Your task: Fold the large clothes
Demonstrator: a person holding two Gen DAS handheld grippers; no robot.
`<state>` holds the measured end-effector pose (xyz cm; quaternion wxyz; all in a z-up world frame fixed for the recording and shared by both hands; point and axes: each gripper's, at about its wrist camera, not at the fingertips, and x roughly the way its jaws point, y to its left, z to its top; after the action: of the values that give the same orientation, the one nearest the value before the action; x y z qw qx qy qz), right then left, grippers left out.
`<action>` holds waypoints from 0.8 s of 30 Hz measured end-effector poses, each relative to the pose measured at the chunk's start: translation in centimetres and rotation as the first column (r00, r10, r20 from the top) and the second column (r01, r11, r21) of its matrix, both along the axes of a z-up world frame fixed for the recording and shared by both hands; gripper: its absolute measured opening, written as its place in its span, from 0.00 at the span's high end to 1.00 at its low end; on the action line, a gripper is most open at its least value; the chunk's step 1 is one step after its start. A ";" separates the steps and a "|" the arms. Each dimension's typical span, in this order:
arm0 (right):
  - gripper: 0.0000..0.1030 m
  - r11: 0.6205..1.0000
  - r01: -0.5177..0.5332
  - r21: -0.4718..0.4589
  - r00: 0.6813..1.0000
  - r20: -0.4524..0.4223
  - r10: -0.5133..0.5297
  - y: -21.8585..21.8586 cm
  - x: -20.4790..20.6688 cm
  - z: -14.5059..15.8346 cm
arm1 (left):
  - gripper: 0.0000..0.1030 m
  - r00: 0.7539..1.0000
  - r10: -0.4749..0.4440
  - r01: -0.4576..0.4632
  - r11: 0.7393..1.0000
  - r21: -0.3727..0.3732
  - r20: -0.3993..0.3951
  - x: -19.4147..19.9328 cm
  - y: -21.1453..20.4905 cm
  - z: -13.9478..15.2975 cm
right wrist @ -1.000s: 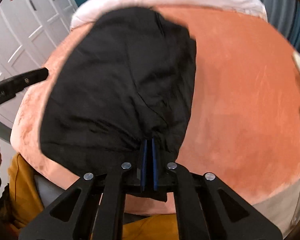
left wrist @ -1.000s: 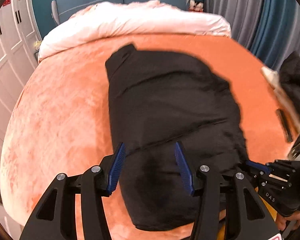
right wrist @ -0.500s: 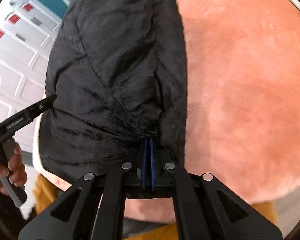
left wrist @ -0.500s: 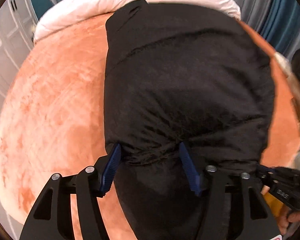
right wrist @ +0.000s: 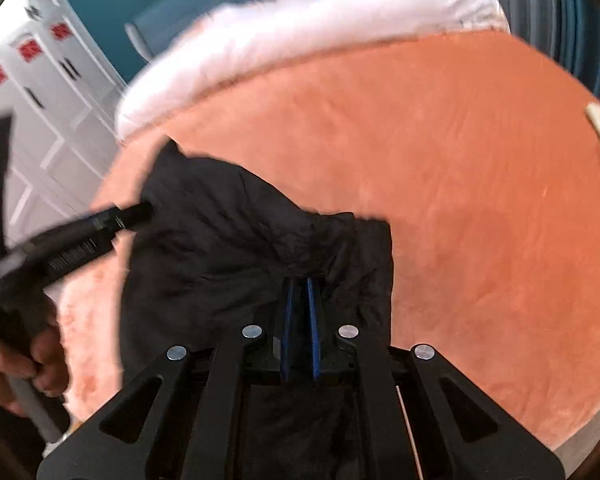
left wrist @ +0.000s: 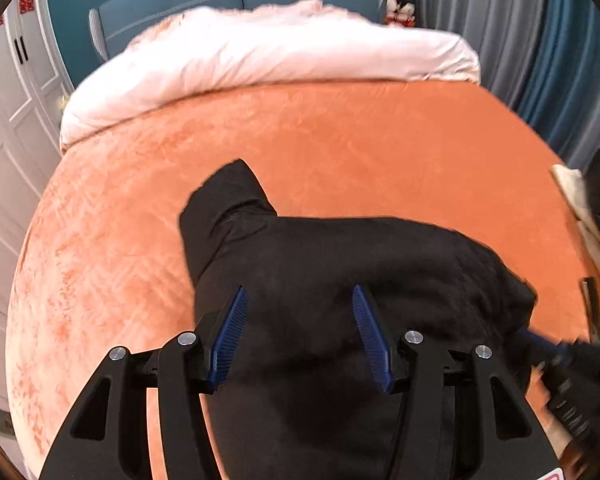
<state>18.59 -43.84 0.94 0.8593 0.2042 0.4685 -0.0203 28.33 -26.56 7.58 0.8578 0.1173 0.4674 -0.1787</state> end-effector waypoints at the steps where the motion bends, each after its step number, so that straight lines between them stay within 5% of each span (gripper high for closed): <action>1: 0.98 1.000 0.001 -0.005 0.999 -0.034 -0.002 0.2 0.6 -1.7 | 0.44 1.000 0.007 -0.007 1.000 0.008 -0.017 0.6 -0.3 -0.7; 5: 1.00 1.000 0.018 0.007 0.998 -0.063 -0.017 0.8 1.0 -5.6 | 0.41 0.999 -0.009 0.010 0.999 0.047 -0.035 1.8 -1.9 -4.6; 15: 1.00 0.990 0.041 0.138 0.998 -0.047 -0.035 0.0 2.5 -8.0 | 0.41 0.998 0.021 -0.015 0.996 0.092 -0.065 3.8 -2.5 -10.5; 21: 1.00 0.987 0.056 0.150 0.998 -0.027 -0.053 -0.1 2.2 -8.2 | 0.41 1.000 0.023 -0.020 0.989 0.143 -0.020 3.2 -3.2 -11.4; 24: 1.00 0.991 0.054 0.119 0.998 0.018 -0.057 0.4 1.0 -7.4 | 0.40 1.000 0.021 -0.022 0.994 0.108 0.006 2.7 -2.4 -10.2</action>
<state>19.55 -43.44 -6.44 0.8498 0.2678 0.4537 -0.0144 30.99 -28.95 -2.65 0.8531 0.1591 0.4756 -0.1436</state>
